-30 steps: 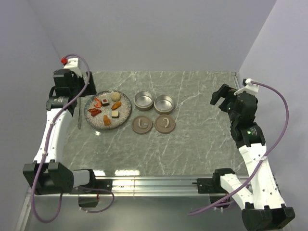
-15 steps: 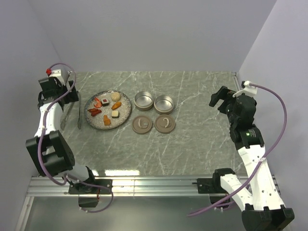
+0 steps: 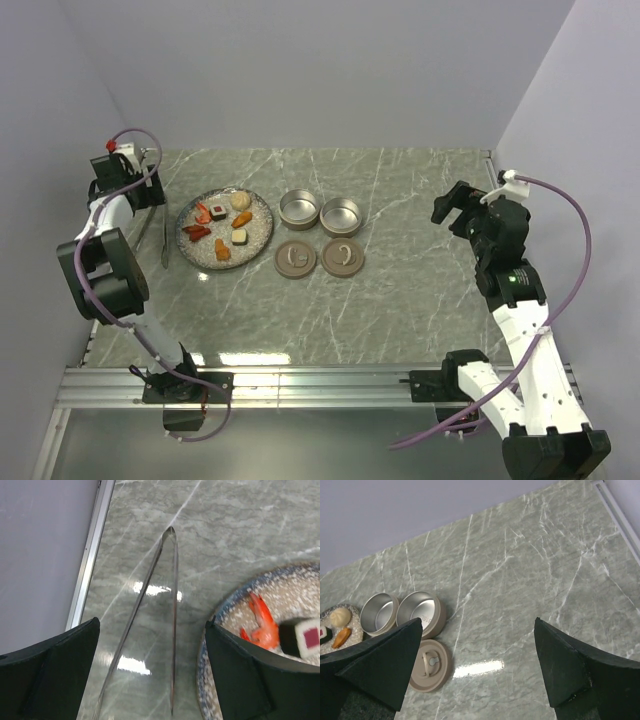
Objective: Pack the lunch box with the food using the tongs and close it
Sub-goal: Grab the clamp with the left arm
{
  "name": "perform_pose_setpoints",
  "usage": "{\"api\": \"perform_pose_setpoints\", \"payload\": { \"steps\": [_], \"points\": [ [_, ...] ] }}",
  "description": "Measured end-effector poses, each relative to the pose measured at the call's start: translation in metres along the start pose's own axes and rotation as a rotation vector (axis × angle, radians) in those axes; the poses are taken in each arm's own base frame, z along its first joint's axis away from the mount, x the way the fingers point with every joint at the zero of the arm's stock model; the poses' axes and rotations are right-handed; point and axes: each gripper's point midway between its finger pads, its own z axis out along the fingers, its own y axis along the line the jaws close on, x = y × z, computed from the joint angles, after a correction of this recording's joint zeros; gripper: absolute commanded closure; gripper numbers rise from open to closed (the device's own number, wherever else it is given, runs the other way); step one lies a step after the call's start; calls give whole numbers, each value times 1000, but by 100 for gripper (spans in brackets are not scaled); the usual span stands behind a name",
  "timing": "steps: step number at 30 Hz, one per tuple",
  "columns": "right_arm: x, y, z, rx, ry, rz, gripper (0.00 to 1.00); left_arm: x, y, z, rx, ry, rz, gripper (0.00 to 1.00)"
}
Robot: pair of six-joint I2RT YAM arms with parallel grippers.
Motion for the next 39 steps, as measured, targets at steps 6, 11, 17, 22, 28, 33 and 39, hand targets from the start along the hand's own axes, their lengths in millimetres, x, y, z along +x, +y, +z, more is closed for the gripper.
{"api": "perform_pose_setpoints", "payload": {
  "steps": [6,11,17,22,28,33,39],
  "points": [
    [3,-1,3,5,11,7,0,9,2,27,5,32,13,10],
    [6,-1,3,14,23,10,0,16,2,57,26,63,8,12],
    [14,-4,5,35,52,2,0,33,2,76,34,114,2,12],
    [20,-5,10,46,75,4,0,26,6,81,14,105,3,13],
    [27,-1,15,41,102,6,0,23,9,81,-20,104,13,16],
    [29,-1,16,43,107,6,0,24,1,81,-35,109,32,18],
    [29,-2,16,47,108,9,0,28,-21,83,-16,121,69,16]
  ]
}}
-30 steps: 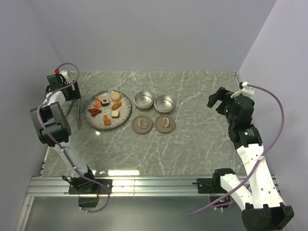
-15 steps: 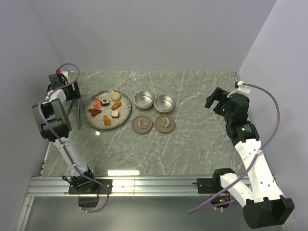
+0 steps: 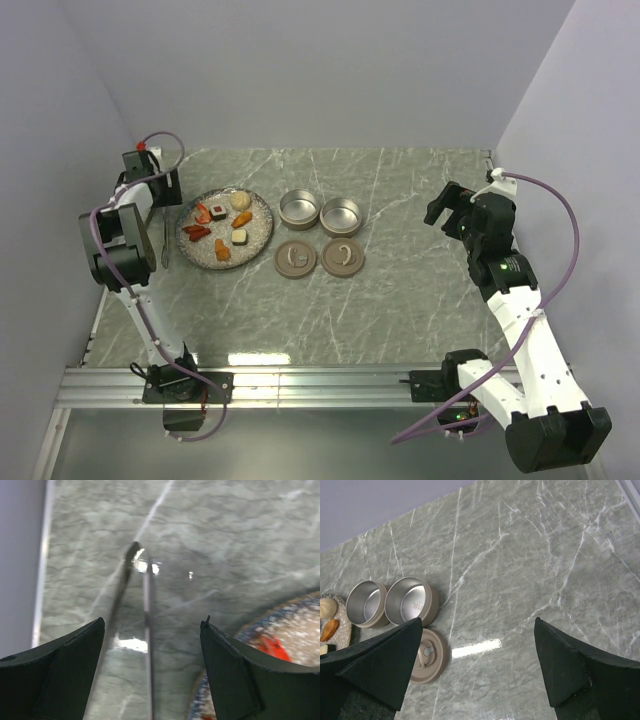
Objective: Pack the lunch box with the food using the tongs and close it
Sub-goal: Grab the clamp with the left arm
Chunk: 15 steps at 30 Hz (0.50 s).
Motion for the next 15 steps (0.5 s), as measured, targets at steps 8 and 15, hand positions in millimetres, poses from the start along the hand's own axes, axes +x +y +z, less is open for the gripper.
{"api": "perform_pose_setpoints", "payload": {
  "steps": [8,15],
  "points": [
    [-2,0,-1,1,-3,0,0,6,-7,1,8,28,-8,15],
    [-4,1,-2,1,-4,3,0,12,0,2,-30,53,-39,13]
  ]
}}
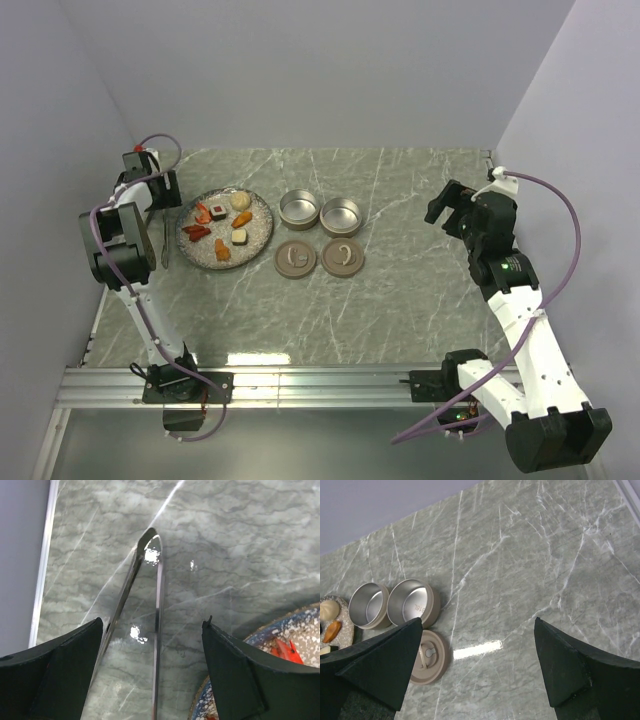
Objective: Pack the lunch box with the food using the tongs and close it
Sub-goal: Grab the clamp with the left arm
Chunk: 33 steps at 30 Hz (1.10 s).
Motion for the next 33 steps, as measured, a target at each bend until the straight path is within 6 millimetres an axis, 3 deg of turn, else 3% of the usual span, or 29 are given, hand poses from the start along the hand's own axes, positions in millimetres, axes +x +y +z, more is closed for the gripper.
{"api": "perform_pose_setpoints", "payload": {
  "steps": [9,12,15,16,19,27,33],
  "points": [
    [3,0,2,3,13,-2,0,9,6,18,-54,67,-74,19],
    [2,-1,1,5,15,-3,0,9,9,17,-73,78,-77,26],
    [1,-1,0,7,14,-3,0,11,11,16,-87,91,-89,42],
    [0,0,-1,6,12,-2,0,11,12,16,-89,94,-91,51],
    [-2,1,-1,5,8,-2,0,13,15,15,-103,100,-93,61],
    [-1,1,0,5,12,0,1,12,29,13,-144,97,-100,62],
    [0,2,0,-1,17,6,1,-13,43,-12,-165,34,-122,62]
  ]
}}
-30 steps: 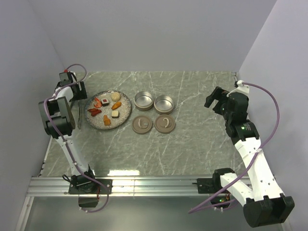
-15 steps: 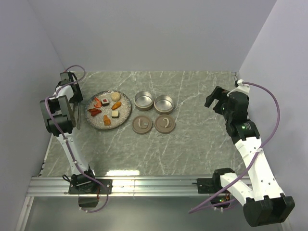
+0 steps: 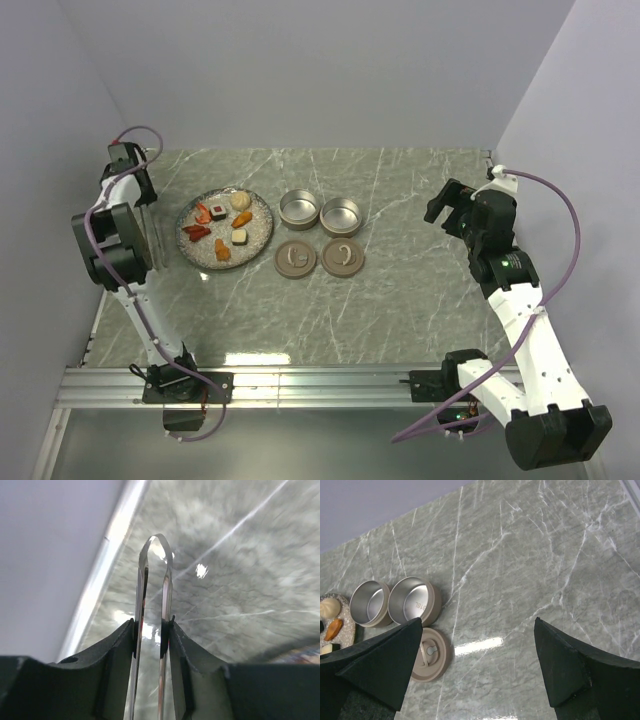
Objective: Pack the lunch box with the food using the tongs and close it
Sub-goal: Grab the clamp with the left arm, then pick up the food using the clamp
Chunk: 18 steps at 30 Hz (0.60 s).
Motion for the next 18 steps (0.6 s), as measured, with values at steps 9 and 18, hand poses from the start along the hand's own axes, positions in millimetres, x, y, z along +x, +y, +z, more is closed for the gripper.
{"api": "perform_pose_setpoints", "payload": {
  "steps": [9,18],
  "points": [
    [-11,7,1,-17,-16,2,1,-74,13,-87,8,-221,-52,62],
    [-22,15,0,-45,-52,7,1,-106,10,-169,58,-395,-84,64]
  ]
}}
